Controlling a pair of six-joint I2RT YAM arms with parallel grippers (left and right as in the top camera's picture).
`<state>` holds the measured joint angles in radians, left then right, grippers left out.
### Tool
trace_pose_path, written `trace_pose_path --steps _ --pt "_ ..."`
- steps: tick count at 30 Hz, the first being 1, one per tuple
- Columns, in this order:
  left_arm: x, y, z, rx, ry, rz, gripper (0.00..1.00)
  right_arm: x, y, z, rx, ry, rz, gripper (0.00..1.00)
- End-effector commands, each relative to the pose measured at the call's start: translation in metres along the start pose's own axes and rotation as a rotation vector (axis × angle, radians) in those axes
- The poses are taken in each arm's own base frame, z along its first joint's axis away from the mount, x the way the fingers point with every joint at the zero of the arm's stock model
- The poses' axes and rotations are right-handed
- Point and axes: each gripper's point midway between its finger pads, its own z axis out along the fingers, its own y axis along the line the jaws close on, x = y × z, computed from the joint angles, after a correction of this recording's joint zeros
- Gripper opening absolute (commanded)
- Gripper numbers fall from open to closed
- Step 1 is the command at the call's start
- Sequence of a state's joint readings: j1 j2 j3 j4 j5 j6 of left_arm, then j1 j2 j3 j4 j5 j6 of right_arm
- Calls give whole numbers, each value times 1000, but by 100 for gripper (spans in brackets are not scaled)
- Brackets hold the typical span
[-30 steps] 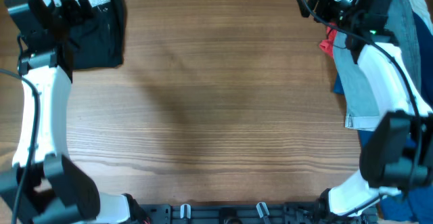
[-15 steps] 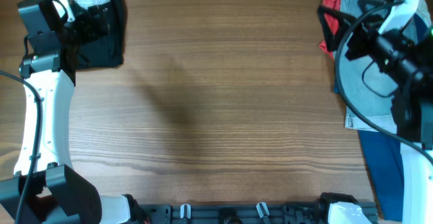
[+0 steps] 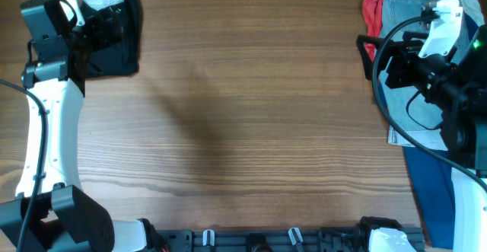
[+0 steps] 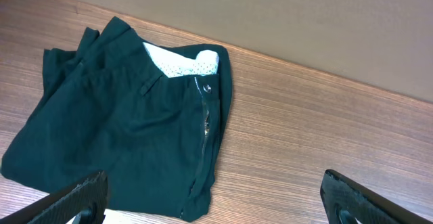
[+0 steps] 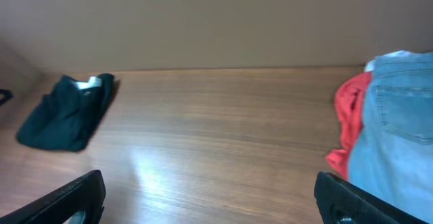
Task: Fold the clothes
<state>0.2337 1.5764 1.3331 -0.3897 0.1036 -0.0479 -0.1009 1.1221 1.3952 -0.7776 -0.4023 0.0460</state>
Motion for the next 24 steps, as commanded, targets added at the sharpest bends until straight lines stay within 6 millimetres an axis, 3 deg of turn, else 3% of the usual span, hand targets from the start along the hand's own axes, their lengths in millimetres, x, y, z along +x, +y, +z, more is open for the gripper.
trace_pose_path --steps 1,11,16,24 --pt "0 -2 -1 11 -3 -13 100 3 -10 -7 80 -55 -76 100" --pt "0 -2 -1 11 -3 -13 100 87 -16 7 52 -372 -211 100" --pt "0 -2 -1 11 -3 -13 100 132 -24 22 45 -430 -225 100" --pt "0 -2 -1 11 -3 -13 100 172 -26 22 40 -492 -235 100"
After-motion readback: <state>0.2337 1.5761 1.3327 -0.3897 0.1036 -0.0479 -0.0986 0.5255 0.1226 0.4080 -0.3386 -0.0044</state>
